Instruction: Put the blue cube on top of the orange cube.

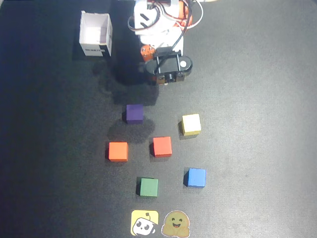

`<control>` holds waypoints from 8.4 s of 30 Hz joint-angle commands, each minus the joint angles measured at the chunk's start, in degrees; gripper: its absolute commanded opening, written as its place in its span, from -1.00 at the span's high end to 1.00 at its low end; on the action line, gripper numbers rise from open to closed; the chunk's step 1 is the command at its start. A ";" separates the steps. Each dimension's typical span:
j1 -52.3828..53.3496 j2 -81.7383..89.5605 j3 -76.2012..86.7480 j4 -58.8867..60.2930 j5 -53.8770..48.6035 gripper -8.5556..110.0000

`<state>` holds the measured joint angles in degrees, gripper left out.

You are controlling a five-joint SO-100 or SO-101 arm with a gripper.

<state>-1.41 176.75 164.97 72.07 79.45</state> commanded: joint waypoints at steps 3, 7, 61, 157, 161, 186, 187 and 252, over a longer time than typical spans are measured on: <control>0.26 0.44 -0.35 0.09 0.00 0.85; 0.26 0.44 -0.35 0.09 0.00 0.85; 0.26 0.44 -0.35 0.09 0.00 0.85; 0.26 0.44 -0.35 0.09 0.00 0.85; 0.26 0.44 -0.35 0.09 0.00 0.85; -0.35 0.44 -0.44 -0.44 6.59 0.75; -0.35 0.44 -0.62 -0.79 5.98 0.75; -17.49 -104.85 -79.54 -20.13 22.68 0.49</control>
<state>-19.07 71.72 89.12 52.73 101.87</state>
